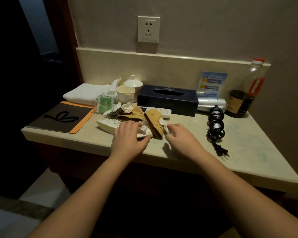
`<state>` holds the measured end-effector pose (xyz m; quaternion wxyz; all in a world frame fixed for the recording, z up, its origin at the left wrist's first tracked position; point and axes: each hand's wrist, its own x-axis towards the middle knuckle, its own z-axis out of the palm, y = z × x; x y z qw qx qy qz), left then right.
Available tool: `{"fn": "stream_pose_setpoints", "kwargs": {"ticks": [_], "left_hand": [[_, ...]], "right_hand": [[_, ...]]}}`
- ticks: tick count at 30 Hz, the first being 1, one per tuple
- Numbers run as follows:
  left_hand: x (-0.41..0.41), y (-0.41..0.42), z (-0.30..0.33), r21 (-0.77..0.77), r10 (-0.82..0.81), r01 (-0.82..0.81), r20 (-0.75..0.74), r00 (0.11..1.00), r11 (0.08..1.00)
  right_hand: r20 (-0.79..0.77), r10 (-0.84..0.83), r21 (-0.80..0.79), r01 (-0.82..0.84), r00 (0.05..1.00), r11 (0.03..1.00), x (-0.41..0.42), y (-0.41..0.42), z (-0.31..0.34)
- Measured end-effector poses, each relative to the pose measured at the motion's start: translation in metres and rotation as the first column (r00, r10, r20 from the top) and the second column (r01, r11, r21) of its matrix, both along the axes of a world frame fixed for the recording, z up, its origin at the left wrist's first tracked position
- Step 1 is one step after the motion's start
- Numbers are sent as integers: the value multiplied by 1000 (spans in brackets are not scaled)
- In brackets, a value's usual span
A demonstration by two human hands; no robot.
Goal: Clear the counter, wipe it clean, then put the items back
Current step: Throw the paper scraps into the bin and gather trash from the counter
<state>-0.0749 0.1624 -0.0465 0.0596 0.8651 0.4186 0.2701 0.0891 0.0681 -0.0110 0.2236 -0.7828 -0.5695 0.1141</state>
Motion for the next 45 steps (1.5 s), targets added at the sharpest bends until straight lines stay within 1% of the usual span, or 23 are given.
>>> {"fn": "stream_pose_setpoints", "kwargs": {"ticks": [3,5,9,12,15,16,17,18,20,21,23,25,29,31,33,36,39,42,45], "left_hand": [[1,-1,0,10,-13,13,9,1000,1000],[1,-3,0,8,-19,19,7,1000,1000],[1,-4,2,-14,-12,12,4,1000,1000],[0,-5,4,-38,-12,11,-21,1000,999],[0,-6,7,-55,-29,26,-41,999,998],[0,-6,8,-55,-29,27,-44,999,998],[0,-6,7,-56,-27,25,-45,999,998],[0,-5,7,-56,-24,21,-45,999,998],[1,-4,5,-55,-16,13,-48,999,998],[1,-4,4,-56,-14,11,-50,999,998],[1,-3,4,-55,-15,12,-53,999,998],[2,-4,4,-45,-20,17,-52,998,999],[3,-5,5,-36,-31,29,-59,998,999],[2,-6,7,-39,-42,39,-67,997,998],[1,-7,8,-48,-69,65,-73,995,997],[-2,-12,9,-53,-114,110,-77,990,992],[-5,-22,8,-29,-172,171,-53,984,985],[-10,-29,3,-11,-251,251,-18,968,968],[-10,-30,2,-36,-259,258,2,966,965]], "right_hand": [[91,0,20,-2,996,1000,1,2,-5],[124,-6,50,0,992,999,5,3,-4],[86,-58,78,51,995,996,19,4,7],[69,-82,166,69,994,984,29,12,18],[0,-74,236,72,997,969,21,25,28],[-12,-46,227,47,999,973,15,28,28],[7,14,184,-15,1000,983,9,32,26],[38,101,107,-105,994,989,5,36,22],[52,262,-79,-258,964,963,4,39,14],[45,304,-144,-295,952,945,7,39,12],[76,319,-194,-300,945,934,15,40,9],[153,277,-141,-256,949,956,16,40,5],[301,153,58,-178,941,982,-1,39,-4],[319,119,115,-163,940,980,-5,35,-4],[248,70,158,-111,966,981,-2,29,0],[126,10,162,-30,992,986,10,16,6],[93,-47,195,28,995,980,20,0,6],[69,-61,178,48,996,983,21,-12,-1],[32,-55,177,48,998,983,19,-18,-8]]}}
